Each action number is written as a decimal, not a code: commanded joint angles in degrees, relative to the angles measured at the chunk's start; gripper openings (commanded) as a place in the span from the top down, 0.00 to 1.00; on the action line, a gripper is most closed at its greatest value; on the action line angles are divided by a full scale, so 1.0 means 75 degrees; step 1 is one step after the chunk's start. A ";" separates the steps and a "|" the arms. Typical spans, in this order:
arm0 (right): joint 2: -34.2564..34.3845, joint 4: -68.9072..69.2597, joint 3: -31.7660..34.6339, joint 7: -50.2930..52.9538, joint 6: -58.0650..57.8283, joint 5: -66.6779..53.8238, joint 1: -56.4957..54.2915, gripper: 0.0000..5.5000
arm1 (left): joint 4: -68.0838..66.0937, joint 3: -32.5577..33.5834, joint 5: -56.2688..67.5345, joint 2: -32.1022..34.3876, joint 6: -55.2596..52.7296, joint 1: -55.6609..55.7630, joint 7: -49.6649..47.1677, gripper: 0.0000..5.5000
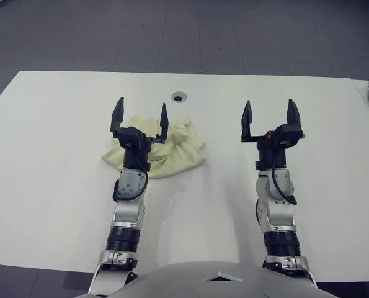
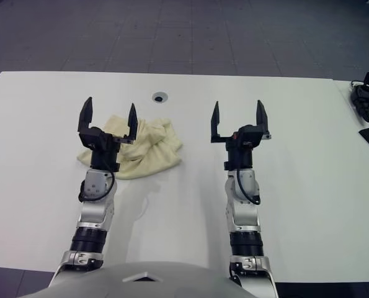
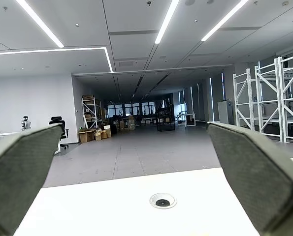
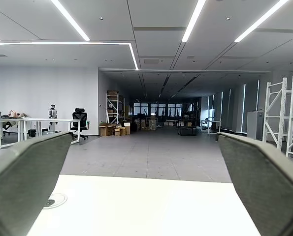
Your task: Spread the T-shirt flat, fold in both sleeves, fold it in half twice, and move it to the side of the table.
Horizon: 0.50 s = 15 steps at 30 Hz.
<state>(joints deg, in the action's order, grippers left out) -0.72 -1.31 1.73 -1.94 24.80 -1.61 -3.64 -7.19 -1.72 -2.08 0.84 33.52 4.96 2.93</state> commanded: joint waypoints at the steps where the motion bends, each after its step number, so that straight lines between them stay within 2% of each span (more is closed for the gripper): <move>1: 0.0018 0.0072 -0.0032 -0.0010 0.0007 0.0006 0.0033 0.02 | -0.0038 0.0025 -0.0176 0.0055 -0.0118 0.0037 -0.0093 0.02; 10: 0.0007 0.0178 -0.0137 0.0015 -0.0048 0.0130 0.0158 0.02 | -0.0161 -0.0104 -0.0686 0.0141 -0.0281 0.0028 -0.0219 0.02; 15: 0.0000 0.0173 -0.0187 -0.0010 -0.0066 0.0132 0.0150 0.02 | -0.0133 -0.0147 -0.0436 0.0111 -0.0528 -0.0014 -0.0024 0.02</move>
<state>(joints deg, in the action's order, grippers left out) -0.72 -0.88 0.49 -1.92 24.72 -0.87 -2.79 -8.21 -2.48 -6.50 1.29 30.98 4.95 1.96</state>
